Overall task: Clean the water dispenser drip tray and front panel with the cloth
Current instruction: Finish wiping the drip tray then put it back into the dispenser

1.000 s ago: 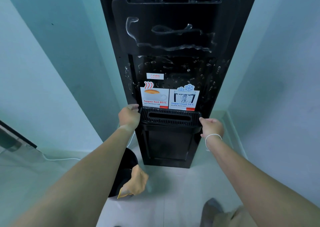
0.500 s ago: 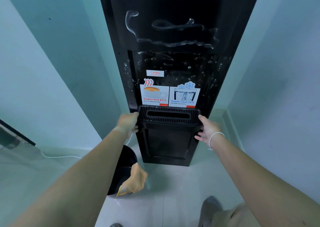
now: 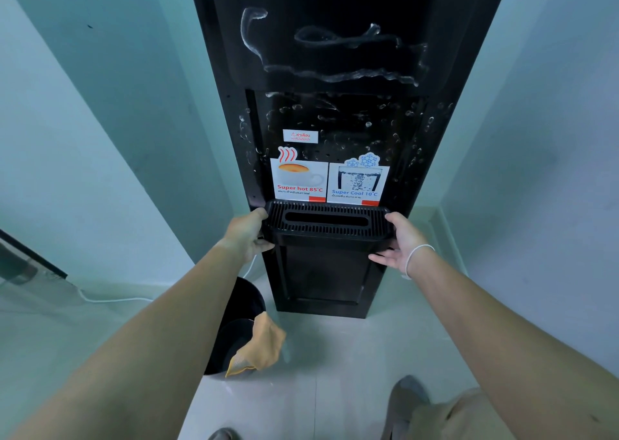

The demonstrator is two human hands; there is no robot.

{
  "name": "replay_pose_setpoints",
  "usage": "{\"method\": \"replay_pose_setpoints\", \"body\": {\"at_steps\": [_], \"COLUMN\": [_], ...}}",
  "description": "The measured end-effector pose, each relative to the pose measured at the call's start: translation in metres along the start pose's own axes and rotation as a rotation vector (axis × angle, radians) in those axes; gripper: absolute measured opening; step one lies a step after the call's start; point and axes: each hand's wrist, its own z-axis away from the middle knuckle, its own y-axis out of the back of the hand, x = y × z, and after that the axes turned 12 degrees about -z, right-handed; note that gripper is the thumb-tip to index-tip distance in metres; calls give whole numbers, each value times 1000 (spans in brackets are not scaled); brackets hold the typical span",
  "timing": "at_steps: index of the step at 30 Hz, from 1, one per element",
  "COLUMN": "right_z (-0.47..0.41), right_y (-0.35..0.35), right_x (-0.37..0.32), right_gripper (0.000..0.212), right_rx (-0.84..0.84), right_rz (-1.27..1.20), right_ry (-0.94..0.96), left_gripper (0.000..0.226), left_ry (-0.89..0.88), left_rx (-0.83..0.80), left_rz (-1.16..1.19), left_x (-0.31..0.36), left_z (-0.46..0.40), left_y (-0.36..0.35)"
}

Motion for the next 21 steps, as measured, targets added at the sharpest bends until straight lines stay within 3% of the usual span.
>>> {"method": "replay_pose_setpoints", "body": {"at_steps": [10,16,21], "right_z": [-9,-8,-5], "right_y": [-3,-1,0], "right_x": [1,5,6], "right_gripper": [51,35,33], "right_rx": [28,32,49], "right_rz": [13,35,55], "right_ry": [20,117,129], "left_gripper": [17,19,20], "left_ry": [-23,-66,-67], "left_rx": [31,49,26], "left_rz": [26,2,3], "left_x": [-1,-7,-9], "left_z": [-8,-13,-12], "left_y": [-5,-4,-3]}}
